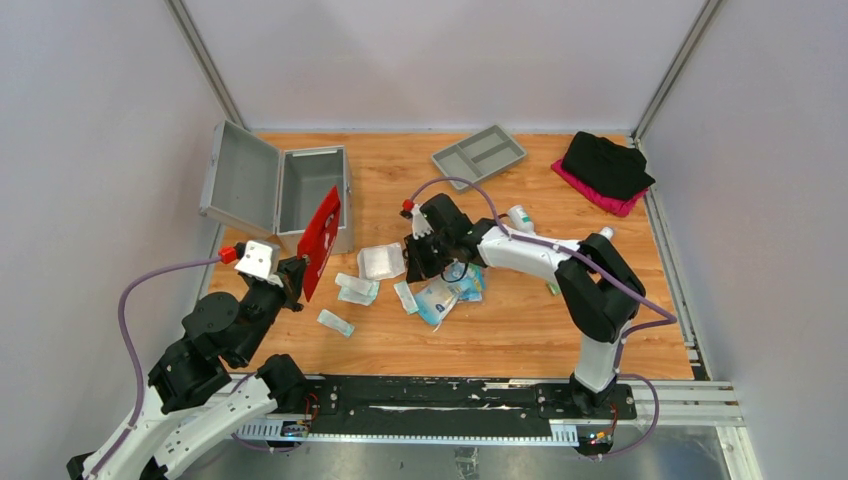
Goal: Organize the medicine kit
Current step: Pick up the medical item at the center of the board, then place the medical item at the medicine pouch, then pick up the medical item at the center of the board.
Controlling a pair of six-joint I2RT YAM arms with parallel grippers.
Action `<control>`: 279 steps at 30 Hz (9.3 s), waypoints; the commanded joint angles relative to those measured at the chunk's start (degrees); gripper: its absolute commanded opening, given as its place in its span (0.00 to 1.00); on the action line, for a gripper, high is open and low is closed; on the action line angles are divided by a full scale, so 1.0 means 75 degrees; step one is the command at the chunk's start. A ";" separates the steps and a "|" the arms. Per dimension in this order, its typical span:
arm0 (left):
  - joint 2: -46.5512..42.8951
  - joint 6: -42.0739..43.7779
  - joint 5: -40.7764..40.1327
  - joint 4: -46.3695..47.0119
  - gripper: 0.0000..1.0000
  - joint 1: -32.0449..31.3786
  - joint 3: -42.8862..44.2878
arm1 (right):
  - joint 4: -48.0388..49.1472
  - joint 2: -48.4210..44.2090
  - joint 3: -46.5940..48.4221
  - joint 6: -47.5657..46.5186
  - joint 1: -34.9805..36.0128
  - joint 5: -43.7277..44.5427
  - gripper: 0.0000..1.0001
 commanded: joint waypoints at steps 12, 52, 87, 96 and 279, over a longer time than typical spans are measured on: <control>-0.0009 -0.0032 -0.0094 0.0064 0.00 0.0053 0.0012 | -0.0952 0.0230 0.0406 0.0536 0.1671 0.3259 0.48; -0.0305 -0.0102 -0.0529 -0.0055 0.00 0.0056 -0.0027 | -0.2688 0.1779 0.1955 -0.0194 0.2366 0.5036 0.33; 0.1077 0.0355 0.5501 0.1652 0.00 0.0053 -0.0128 | -0.1089 -0.5567 -0.1523 -0.3569 0.0000 -0.0997 0.00; 0.1642 0.1142 0.6426 0.1108 0.00 0.0053 0.0161 | -0.3471 -0.5709 -0.0109 -0.4886 -0.0013 -0.2394 0.00; -0.0232 0.0339 0.0619 0.0387 0.00 0.0053 -0.0052 | 0.6985 0.1826 -0.1934 0.4577 0.1330 0.1666 0.00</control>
